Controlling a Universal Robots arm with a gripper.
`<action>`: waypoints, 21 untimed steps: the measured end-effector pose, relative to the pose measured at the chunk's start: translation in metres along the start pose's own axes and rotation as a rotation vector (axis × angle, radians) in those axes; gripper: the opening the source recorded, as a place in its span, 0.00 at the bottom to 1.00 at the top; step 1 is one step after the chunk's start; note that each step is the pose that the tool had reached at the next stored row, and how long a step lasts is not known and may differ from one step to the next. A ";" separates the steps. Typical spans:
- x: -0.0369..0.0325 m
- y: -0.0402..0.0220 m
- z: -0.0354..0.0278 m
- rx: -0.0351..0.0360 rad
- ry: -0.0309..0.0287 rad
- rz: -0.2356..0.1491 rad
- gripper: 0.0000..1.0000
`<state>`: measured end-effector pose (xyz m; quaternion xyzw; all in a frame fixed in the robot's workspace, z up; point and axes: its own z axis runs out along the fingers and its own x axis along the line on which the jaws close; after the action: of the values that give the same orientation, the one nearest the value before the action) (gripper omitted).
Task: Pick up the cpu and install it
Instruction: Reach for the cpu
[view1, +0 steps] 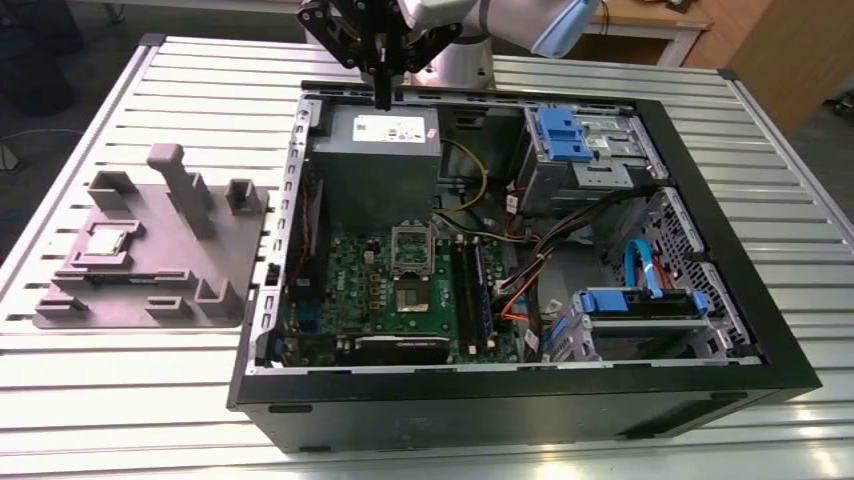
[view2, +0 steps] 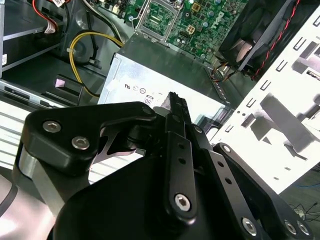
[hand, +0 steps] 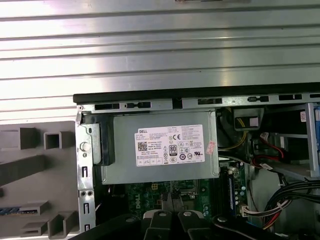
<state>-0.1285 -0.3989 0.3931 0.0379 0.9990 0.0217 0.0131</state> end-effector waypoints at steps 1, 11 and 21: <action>0.0001 0.0000 0.0000 0.0000 0.0000 0.000 0.10; 0.0078 -0.0006 0.0010 0.0000 0.0001 0.000 0.10; 0.0109 -0.0009 0.0010 0.0000 0.0001 0.000 0.10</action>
<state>-0.1394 -0.3989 0.3918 0.0378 0.9990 0.0217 0.0130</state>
